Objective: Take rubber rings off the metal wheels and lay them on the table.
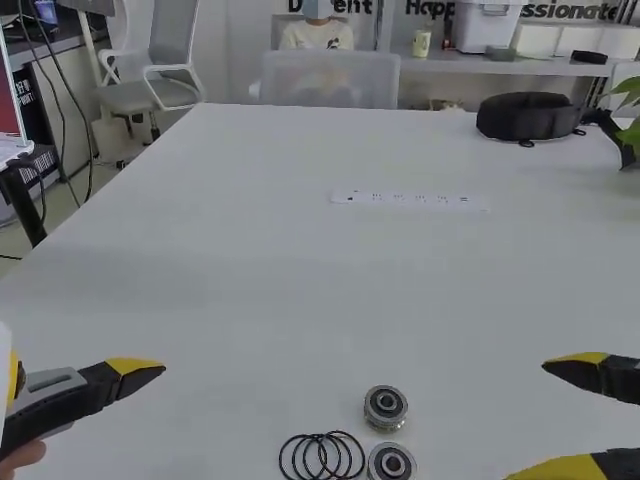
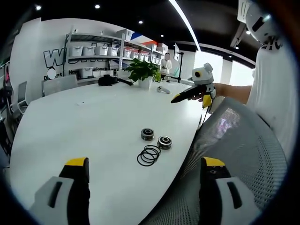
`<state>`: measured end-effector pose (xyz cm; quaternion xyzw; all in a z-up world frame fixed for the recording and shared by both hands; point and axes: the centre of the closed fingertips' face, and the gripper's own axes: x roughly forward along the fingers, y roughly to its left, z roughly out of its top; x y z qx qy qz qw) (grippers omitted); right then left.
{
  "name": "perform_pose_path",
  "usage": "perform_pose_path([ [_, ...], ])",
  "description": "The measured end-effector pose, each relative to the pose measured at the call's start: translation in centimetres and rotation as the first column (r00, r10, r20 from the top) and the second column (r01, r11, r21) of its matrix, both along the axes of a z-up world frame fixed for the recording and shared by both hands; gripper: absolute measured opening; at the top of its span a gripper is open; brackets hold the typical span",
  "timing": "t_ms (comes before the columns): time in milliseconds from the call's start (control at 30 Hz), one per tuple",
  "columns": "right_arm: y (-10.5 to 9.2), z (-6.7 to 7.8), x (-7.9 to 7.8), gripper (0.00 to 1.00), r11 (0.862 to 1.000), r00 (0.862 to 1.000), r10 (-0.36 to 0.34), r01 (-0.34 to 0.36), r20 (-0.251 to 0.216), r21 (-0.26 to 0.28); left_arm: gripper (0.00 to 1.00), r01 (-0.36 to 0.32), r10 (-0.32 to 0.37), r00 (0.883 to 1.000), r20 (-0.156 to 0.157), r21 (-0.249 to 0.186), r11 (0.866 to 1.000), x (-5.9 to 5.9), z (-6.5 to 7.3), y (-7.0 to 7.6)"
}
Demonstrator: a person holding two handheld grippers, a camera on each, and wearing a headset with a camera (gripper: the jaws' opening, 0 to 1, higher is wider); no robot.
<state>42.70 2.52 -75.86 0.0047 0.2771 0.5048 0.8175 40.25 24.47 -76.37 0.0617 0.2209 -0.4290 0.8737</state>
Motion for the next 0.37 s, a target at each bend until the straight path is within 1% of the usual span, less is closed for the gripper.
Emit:
perform_pose_path([
  [33,-0.4,-0.4,-0.2,0.99,1.0,1.0,-0.011,0.011,-0.009,-0.003,0.98,-0.001,0.001,1.0,0.002,-0.001,1.0,0.1,0.1,0.1],
  [133,-1.3,-1.2,-0.5,0.99,0.999,0.999,-0.03,0.03,-0.012,-0.02,0.98,-0.005,0.005,1.0,0.004,0.002,1.0,0.2,0.1,0.2],
  [267,-2.3,-1.6,-0.6,0.99,0.997,0.997,-0.074,0.074,-0.024,-0.007,0.98,-0.008,0.008,1.0,0.003,0.002,1.0,0.3,0.1,0.3],
  [367,-2.8,-1.9,-0.6,0.99,0.995,0.995,-0.096,0.096,-0.026,-0.015,0.98,-0.006,0.006,1.0,0.001,0.003,1.0,0.3,0.1,0.2],
])
